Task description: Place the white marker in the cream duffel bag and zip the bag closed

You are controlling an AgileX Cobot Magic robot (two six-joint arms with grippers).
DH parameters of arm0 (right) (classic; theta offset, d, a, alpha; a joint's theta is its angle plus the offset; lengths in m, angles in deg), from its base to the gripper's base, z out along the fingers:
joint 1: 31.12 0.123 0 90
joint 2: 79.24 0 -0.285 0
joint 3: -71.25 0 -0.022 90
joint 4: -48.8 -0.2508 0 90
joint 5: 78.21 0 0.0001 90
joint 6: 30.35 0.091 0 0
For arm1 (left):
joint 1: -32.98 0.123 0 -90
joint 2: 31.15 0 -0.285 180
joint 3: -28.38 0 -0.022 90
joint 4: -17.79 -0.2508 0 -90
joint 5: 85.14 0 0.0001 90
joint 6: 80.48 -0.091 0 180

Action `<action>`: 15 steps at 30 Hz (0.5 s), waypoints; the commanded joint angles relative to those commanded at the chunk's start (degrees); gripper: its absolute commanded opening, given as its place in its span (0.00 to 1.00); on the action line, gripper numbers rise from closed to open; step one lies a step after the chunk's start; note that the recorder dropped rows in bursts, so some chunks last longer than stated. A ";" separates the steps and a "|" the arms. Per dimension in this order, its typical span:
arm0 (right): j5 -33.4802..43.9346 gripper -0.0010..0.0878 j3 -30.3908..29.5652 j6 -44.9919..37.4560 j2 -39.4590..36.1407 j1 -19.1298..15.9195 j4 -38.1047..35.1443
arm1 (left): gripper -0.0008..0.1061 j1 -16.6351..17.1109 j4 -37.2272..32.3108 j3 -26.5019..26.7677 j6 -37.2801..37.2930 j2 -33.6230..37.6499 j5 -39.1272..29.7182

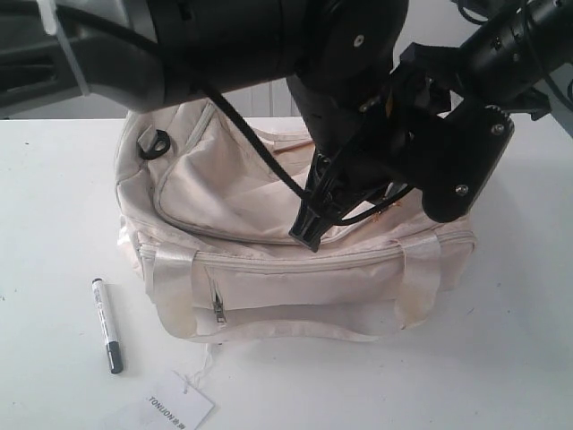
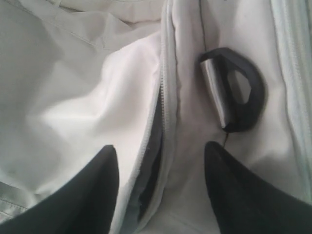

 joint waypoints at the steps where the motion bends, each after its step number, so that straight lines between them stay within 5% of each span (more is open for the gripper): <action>1: -0.51 0.59 -0.33 0.00 0.00 0.00 -0.27 | 0.01 0.00 0.00 0.00 0.00 0.00 0.00; 15: -5.09 0.59 -4.41 0.00 -0.82 2.10 -0.19 | 0.01 0.00 0.97 0.00 0.00 0.00 0.00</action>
